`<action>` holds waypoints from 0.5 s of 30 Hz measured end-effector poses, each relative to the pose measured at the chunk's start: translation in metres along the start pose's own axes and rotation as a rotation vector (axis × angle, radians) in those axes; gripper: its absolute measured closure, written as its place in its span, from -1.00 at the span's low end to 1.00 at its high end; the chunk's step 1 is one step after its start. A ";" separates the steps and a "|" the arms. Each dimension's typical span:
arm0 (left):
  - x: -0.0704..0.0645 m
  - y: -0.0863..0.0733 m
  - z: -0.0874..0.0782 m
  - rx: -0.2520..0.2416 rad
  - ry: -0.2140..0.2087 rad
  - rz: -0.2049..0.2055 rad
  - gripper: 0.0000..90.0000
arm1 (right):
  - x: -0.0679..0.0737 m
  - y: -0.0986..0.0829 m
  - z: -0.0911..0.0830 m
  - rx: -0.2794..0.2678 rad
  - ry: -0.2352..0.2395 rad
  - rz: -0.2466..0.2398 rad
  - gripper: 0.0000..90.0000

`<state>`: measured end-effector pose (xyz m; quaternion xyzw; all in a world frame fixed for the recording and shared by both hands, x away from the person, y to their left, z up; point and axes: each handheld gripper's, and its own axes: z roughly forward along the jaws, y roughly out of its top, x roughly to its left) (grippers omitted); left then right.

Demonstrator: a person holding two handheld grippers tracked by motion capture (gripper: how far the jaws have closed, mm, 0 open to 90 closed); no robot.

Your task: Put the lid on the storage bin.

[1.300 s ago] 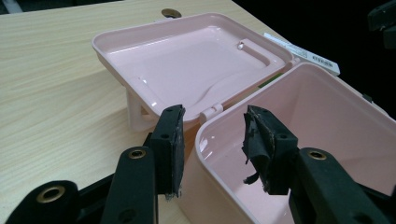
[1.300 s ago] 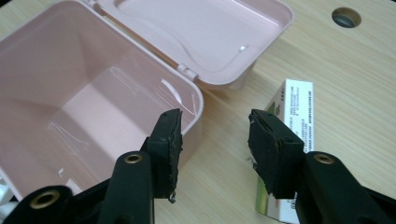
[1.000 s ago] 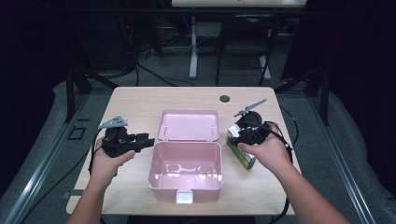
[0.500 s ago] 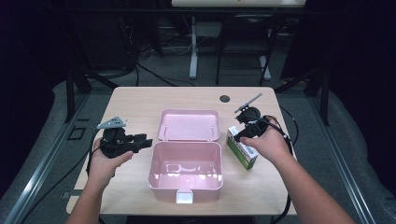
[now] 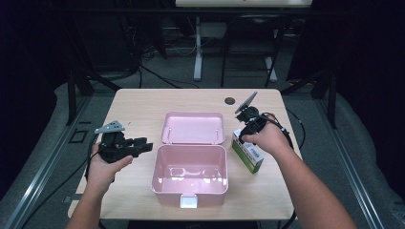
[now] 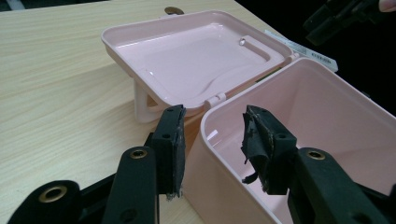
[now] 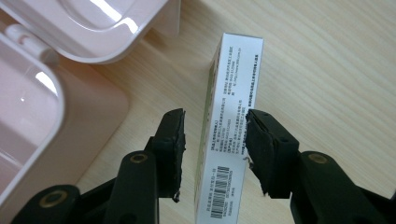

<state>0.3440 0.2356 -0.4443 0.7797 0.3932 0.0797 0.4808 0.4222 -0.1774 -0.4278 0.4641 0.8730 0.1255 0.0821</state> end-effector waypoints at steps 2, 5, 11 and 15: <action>0.000 0.000 -0.001 0.000 0.001 0.000 0.29 | -0.003 0.003 0.006 0.030 0.002 0.002 0.26; 0.002 -0.001 -0.002 -0.004 0.005 -0.008 0.29 | -0.007 0.004 0.012 0.058 -0.001 0.001 0.25; 0.003 -0.002 -0.002 -0.003 0.008 -0.015 0.29 | -0.013 0.005 0.020 0.090 0.000 0.014 0.24; 0.004 -0.002 -0.001 -0.003 0.002 -0.014 0.29 | -0.014 0.007 0.025 0.125 0.005 0.015 0.22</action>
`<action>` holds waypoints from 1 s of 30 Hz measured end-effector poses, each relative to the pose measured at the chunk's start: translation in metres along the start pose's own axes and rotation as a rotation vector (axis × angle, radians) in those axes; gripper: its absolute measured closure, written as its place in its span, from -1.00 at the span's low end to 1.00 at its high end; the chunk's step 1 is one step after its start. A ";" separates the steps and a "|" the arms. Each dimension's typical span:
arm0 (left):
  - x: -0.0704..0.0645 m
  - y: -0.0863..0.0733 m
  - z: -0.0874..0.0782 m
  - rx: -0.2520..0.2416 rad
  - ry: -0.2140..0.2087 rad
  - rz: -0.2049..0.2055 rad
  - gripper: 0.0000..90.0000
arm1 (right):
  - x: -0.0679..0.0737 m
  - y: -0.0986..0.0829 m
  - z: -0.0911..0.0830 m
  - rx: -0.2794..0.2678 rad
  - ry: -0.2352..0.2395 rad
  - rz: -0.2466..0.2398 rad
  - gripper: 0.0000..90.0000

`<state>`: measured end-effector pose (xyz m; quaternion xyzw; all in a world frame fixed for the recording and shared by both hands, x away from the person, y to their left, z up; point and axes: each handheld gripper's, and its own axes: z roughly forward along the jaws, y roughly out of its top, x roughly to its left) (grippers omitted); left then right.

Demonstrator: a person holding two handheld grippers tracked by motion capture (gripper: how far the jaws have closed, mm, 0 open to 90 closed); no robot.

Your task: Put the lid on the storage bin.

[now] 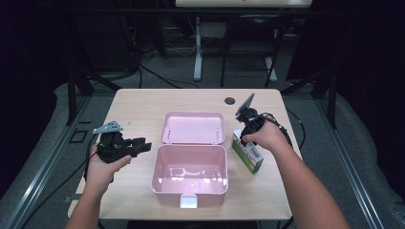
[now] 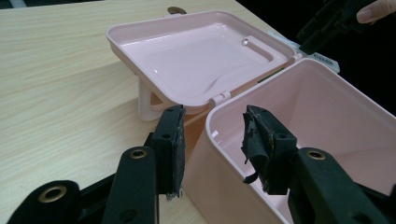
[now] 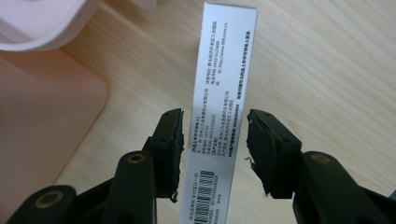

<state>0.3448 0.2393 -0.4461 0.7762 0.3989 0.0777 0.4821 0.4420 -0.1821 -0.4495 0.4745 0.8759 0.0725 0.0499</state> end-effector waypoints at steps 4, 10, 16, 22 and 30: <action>0.001 0.000 0.000 -0.003 -0.001 -0.008 0.29 | 0.001 0.002 0.006 0.018 -0.003 -0.004 0.22; 0.003 -0.001 -0.001 -0.007 0.002 -0.015 0.29 | 0.000 0.002 0.012 0.032 -0.010 0.002 0.32; 0.004 -0.001 -0.001 -0.006 0.005 -0.016 0.29 | 0.000 -0.002 0.011 0.030 0.001 0.003 0.37; 0.004 -0.001 -0.001 0.007 0.003 -0.011 0.29 | 0.001 -0.008 0.010 0.041 0.005 0.005 0.37; 0.004 -0.002 0.001 0.000 0.004 -0.016 0.29 | -0.001 -0.006 0.010 0.074 0.018 0.025 0.35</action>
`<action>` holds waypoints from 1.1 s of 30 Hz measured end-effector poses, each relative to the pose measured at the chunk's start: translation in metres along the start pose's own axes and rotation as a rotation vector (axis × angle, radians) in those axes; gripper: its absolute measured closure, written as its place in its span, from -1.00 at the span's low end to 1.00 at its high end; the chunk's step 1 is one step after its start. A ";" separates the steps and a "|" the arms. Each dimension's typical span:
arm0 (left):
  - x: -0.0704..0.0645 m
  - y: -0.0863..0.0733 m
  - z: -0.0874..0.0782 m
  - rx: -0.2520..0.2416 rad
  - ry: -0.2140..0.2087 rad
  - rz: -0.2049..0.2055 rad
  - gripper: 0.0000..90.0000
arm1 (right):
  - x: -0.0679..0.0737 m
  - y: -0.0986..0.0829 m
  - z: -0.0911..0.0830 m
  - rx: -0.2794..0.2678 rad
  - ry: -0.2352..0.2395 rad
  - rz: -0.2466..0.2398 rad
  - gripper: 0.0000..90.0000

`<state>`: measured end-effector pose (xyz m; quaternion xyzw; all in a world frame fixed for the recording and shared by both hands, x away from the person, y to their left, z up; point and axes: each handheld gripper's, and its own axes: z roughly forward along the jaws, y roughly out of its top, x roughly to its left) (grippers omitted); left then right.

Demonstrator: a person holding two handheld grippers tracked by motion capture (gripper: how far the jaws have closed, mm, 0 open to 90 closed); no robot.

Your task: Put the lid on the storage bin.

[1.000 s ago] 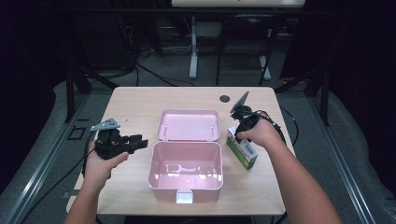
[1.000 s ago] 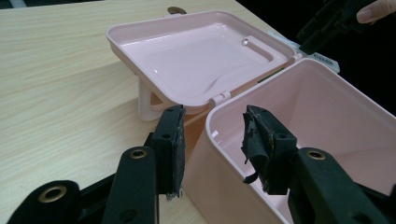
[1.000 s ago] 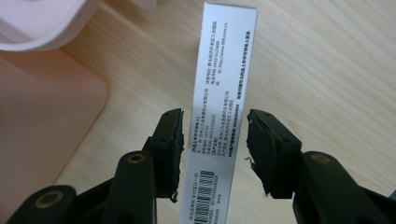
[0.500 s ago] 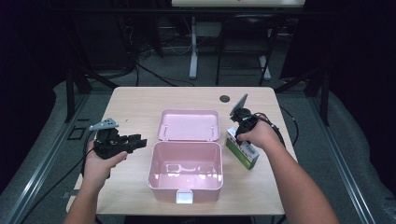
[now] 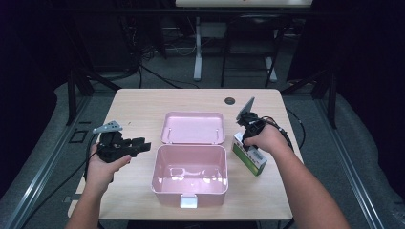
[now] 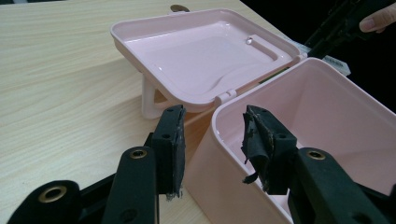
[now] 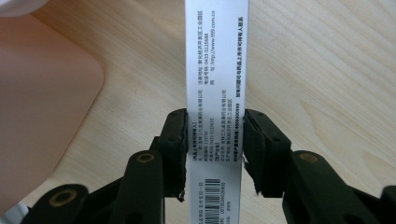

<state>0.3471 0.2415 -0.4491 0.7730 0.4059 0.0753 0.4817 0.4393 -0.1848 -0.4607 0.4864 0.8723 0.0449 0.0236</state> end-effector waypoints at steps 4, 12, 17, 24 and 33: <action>0.001 0.000 0.000 -0.002 0.000 0.001 0.29 | 0.000 0.001 0.003 0.012 0.003 0.009 0.32; 0.002 -0.001 0.000 -0.001 0.000 -0.004 0.29 | 0.001 0.003 0.013 0.035 -0.002 0.002 0.30; 0.002 -0.001 0.001 0.003 0.000 -0.006 0.29 | 0.000 0.001 0.018 0.042 0.005 0.005 0.30; 0.002 -0.001 0.002 0.005 0.001 -0.008 0.29 | -0.001 0.001 0.021 0.050 0.006 0.006 0.31; 0.003 -0.002 0.002 0.006 0.001 -0.010 0.29 | -0.001 0.000 0.026 0.052 0.012 0.008 0.31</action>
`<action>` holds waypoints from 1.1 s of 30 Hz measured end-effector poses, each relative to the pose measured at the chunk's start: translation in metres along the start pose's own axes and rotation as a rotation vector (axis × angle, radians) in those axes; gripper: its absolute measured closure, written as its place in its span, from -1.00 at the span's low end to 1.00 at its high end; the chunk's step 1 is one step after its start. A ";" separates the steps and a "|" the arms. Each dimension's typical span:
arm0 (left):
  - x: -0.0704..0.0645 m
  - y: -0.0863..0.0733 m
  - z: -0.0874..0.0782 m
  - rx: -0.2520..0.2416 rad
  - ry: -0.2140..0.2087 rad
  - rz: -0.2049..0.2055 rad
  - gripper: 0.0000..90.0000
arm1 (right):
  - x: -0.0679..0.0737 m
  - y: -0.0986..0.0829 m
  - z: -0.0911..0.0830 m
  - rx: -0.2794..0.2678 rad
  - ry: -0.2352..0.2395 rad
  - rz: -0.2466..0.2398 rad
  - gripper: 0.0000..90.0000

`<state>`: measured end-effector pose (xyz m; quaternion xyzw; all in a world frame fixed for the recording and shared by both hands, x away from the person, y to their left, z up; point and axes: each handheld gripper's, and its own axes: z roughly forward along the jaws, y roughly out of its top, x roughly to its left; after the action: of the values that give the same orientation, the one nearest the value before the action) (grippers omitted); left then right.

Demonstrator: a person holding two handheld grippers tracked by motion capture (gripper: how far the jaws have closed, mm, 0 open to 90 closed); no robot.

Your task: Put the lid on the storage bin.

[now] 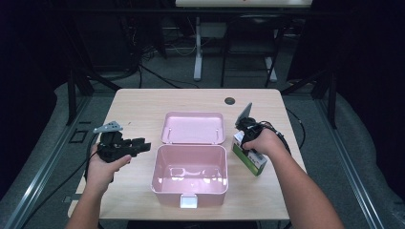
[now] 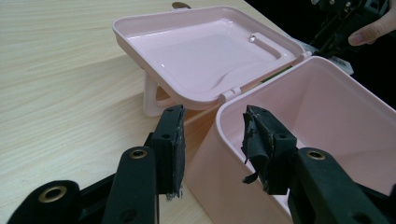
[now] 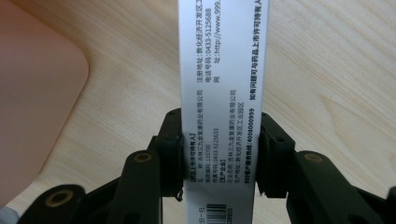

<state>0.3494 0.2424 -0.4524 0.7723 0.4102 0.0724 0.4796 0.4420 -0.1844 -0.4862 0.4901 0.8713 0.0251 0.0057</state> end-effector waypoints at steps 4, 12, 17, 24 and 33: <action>0.000 0.000 0.000 0.000 0.000 -0.003 0.29 | 0.000 0.000 0.000 -0.002 0.001 0.000 0.33; 0.000 0.000 0.000 0.001 0.001 -0.001 0.29 | 0.000 0.000 0.000 -0.004 -0.006 0.002 0.35; 0.001 0.000 0.000 0.004 0.003 -0.003 0.29 | -0.001 0.000 -0.001 -0.002 -0.005 0.011 0.36; 0.001 0.000 0.000 0.003 0.003 -0.003 0.29 | 0.001 0.000 -0.004 0.011 -0.012 -0.003 0.36; 0.001 0.000 0.000 0.001 0.002 -0.004 0.29 | 0.004 -0.001 -0.020 -0.005 -0.016 -0.010 0.36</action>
<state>0.3499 0.2436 -0.4530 0.7717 0.4124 0.0720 0.4787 0.4385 -0.1827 -0.4667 0.4858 0.8737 0.0236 0.0140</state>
